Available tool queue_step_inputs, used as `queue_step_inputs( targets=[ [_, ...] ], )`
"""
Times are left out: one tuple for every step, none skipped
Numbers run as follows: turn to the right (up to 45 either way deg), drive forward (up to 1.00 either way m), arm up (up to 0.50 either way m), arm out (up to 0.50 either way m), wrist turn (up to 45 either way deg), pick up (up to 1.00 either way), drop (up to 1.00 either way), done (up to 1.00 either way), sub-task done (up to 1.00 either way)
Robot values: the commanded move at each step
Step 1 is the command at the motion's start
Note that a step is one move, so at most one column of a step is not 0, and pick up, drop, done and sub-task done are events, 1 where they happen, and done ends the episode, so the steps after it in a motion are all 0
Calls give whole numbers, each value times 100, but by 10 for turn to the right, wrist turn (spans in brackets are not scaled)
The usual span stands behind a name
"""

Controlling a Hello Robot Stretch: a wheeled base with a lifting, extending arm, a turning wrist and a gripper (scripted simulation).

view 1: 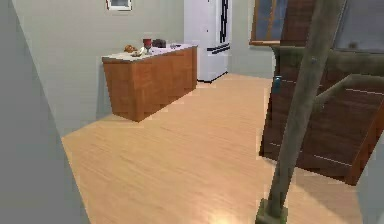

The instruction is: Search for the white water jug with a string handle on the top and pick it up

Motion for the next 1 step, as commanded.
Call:
queue_step_inputs(
  targets=[
    [-30, 0, 0, 0, 0, 0, 0, 0, 0]
  ],
)
